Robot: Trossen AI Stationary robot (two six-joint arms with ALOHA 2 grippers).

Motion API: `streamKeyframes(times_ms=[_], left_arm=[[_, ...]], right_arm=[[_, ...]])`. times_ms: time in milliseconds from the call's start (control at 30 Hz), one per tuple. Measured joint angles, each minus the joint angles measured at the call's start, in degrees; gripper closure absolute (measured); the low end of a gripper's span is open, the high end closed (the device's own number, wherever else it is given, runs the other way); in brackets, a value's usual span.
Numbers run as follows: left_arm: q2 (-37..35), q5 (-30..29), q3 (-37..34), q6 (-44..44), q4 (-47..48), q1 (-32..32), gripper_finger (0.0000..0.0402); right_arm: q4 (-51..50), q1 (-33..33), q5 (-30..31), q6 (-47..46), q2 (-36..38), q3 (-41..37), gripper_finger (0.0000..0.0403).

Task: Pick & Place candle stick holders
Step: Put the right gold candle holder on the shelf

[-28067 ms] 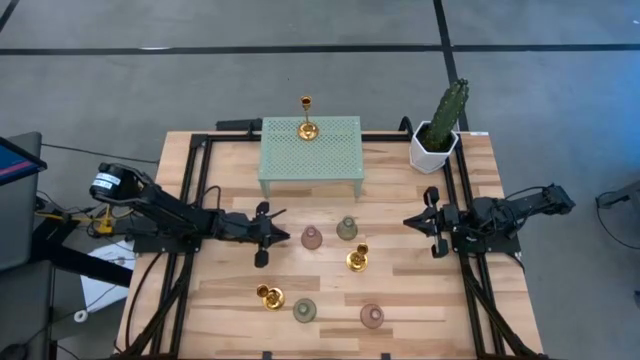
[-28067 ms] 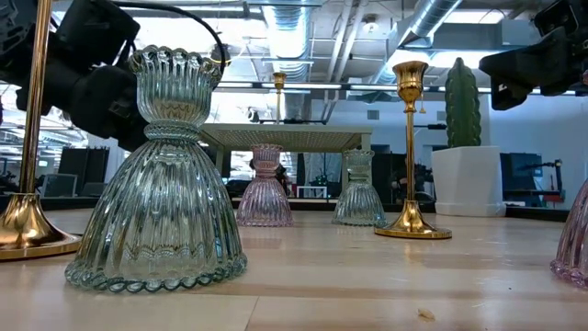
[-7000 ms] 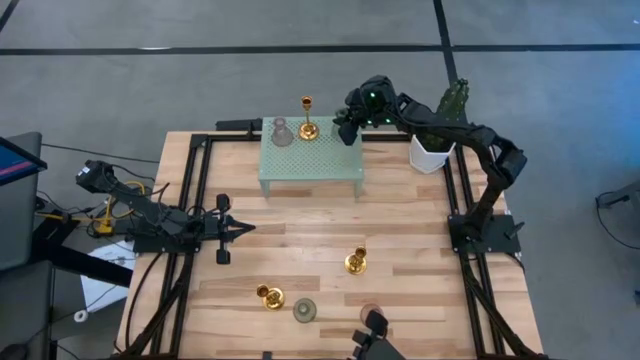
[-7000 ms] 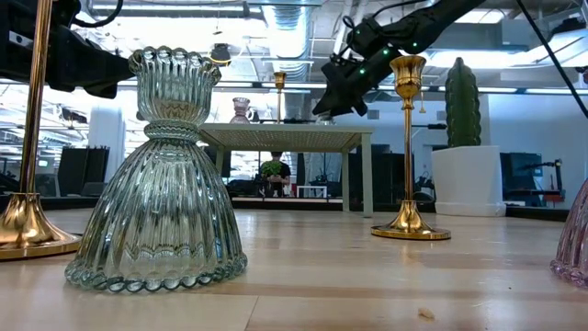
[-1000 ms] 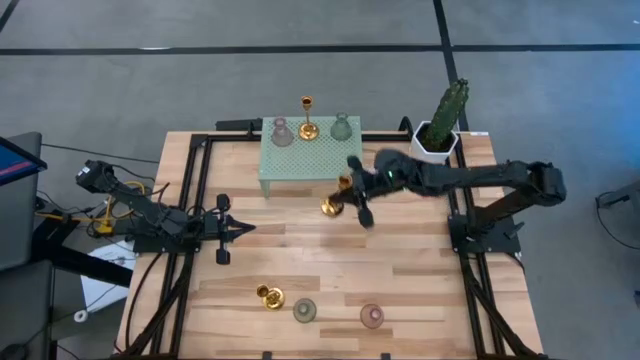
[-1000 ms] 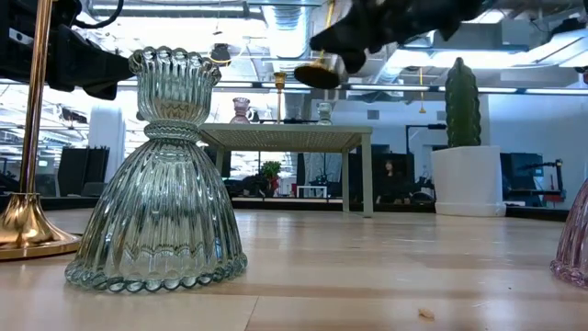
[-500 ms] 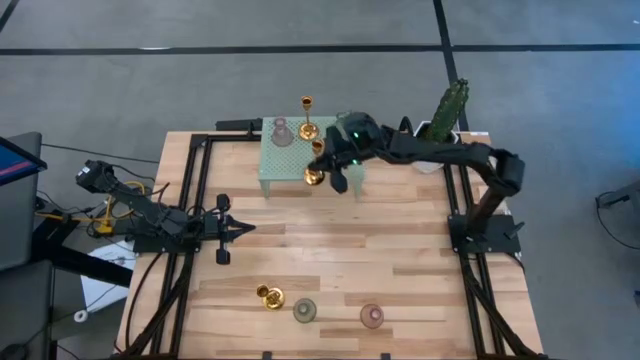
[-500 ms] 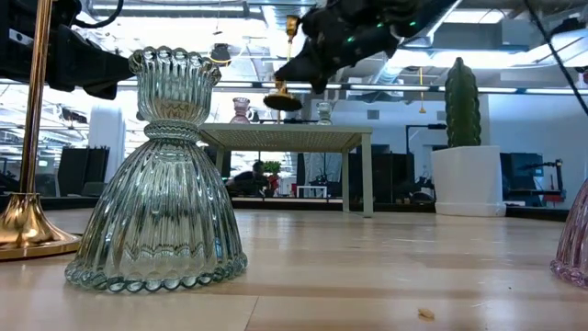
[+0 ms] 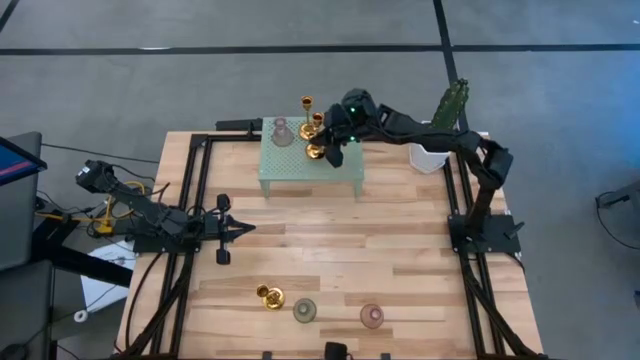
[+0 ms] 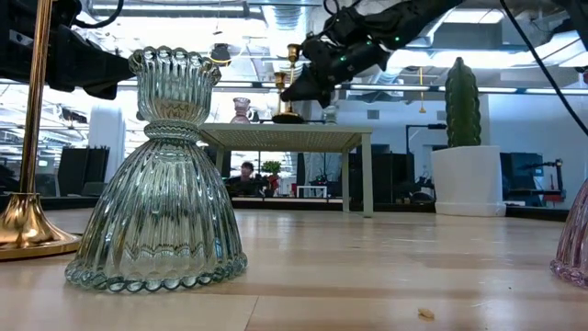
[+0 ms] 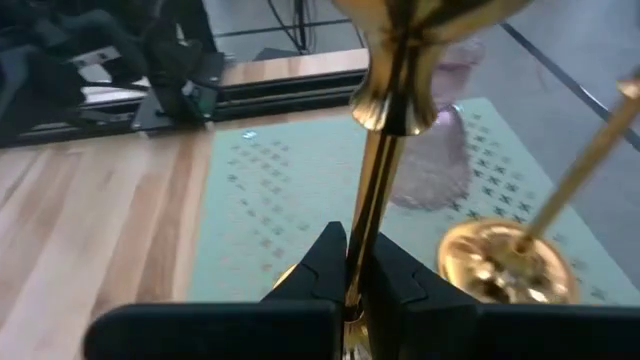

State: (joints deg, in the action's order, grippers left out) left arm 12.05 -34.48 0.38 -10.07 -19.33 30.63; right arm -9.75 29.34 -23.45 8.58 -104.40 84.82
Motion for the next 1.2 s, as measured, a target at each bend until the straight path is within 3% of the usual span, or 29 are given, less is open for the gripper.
streamKeyframes(times_ms=[467, 700, 1200], left_arm=[[0.0, 0.0, 0.0, 0.01, -0.01, 0.0, 0.0396], [0.0, 0.0, 0.0, 0.0, 0.0, 0.0, 0.0396], [0.0, 0.0, 0.0, 0.0, -0.02, 0.0, 0.0396]], right_arm=[[-2.41, -2.5, 0.88, -0.5, 0.2, 0.0, 0.0401], [-6.3, -5.83, 14.92, 2.43, 0.2, 0.0, 0.0401], [2.19, -6.57, 14.89, -0.09, 0.2, 0.0, 0.0401]])
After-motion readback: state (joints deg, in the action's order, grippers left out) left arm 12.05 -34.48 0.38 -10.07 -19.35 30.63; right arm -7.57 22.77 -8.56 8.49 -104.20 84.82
